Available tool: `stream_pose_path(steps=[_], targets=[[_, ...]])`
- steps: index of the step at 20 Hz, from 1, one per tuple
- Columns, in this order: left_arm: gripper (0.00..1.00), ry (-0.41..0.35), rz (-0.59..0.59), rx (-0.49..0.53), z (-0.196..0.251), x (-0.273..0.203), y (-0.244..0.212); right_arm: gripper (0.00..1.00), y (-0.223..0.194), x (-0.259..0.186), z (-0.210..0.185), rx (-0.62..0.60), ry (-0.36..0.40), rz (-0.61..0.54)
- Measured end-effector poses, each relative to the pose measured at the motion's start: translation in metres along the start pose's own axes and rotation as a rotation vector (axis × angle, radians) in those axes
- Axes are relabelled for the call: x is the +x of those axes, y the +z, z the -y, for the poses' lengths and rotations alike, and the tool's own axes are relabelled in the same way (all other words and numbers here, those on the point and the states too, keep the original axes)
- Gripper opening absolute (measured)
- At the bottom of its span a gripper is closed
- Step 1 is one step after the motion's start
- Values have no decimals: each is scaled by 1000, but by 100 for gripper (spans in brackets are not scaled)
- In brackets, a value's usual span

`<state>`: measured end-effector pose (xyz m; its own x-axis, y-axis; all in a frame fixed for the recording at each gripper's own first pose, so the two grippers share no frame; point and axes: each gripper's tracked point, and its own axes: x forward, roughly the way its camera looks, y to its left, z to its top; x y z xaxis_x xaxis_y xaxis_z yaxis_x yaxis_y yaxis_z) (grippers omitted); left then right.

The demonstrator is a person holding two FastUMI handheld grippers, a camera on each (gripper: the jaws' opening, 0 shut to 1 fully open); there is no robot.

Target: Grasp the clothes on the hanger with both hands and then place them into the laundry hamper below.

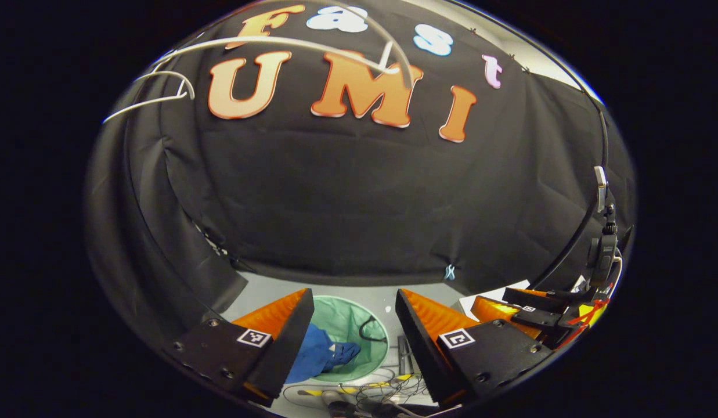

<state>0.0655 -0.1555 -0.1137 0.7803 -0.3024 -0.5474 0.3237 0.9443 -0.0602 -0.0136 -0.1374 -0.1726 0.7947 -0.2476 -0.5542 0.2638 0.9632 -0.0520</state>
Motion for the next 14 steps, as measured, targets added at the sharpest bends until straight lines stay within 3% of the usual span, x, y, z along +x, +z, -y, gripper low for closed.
stream_pose_path(steps=[3, 7, 12, 14], targets=[[91, -22, 60, -11, 28, -23, 25, 99, 26, -28, 18, -36, -18, 83], [91, -11, 195, -26, 46, -50, 70, 99, 55, -67, 23, -35, 27, 179], [94, 36, 393, -50, 50, -82, 129, 98, 85, -114, 21, -84, 67, 314], [90, 61, 452, -55, 41, -91, 150, 98, 94, -134, 21, -85, 89, 355]])
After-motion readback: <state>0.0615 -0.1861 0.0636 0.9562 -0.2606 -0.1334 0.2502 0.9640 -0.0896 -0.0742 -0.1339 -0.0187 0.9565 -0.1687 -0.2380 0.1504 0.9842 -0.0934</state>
